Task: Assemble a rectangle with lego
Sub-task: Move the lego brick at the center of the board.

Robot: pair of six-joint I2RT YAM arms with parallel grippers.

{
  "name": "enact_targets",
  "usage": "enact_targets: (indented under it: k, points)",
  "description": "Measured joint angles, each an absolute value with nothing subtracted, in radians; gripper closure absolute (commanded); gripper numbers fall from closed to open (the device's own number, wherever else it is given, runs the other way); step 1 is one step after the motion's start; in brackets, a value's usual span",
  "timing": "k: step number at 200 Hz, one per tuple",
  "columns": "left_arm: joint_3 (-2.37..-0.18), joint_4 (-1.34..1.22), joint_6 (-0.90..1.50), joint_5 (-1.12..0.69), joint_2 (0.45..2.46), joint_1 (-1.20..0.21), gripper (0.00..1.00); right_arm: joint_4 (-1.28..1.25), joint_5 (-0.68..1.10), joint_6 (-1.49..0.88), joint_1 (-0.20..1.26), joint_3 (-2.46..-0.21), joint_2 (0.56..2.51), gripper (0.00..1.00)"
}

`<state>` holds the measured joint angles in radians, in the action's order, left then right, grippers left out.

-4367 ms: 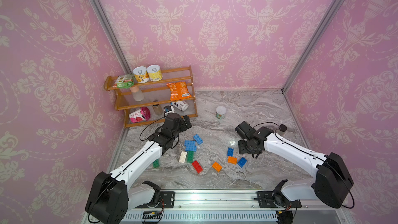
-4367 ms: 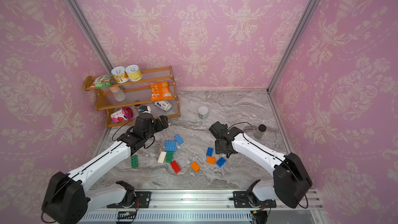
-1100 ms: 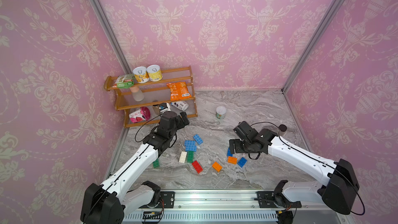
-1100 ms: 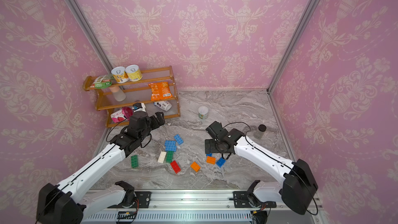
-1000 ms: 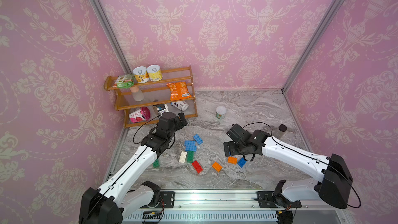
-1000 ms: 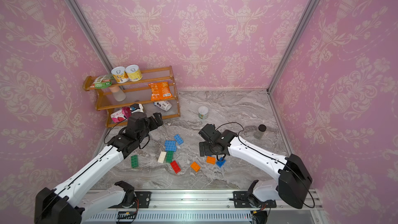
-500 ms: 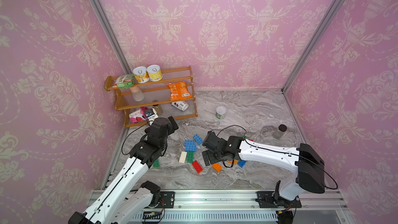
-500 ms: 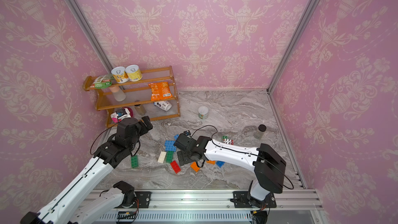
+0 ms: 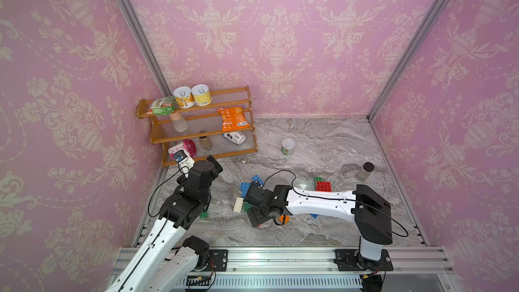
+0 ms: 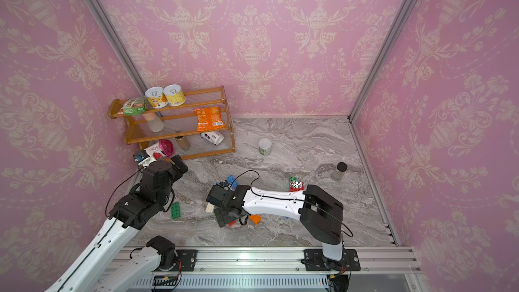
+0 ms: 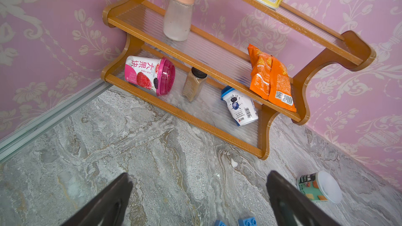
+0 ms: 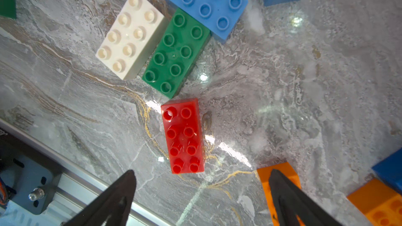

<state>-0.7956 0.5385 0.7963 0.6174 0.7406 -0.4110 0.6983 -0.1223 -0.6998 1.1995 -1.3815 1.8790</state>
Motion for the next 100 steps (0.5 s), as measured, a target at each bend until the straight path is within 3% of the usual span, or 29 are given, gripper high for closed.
enact_targets:
  k: [59, 100]
  points:
    - [-0.788, 0.540, 0.811, 0.620, 0.770, -0.411, 0.01, 0.774, -0.116, -0.650, 1.214, -1.479, 2.016, 0.08]
    - [-0.788, 0.528, 0.811, 0.616, 0.806, -0.411, 0.01, 0.829, -0.148, -0.643, 1.190, -1.488, 2.039, 0.18]
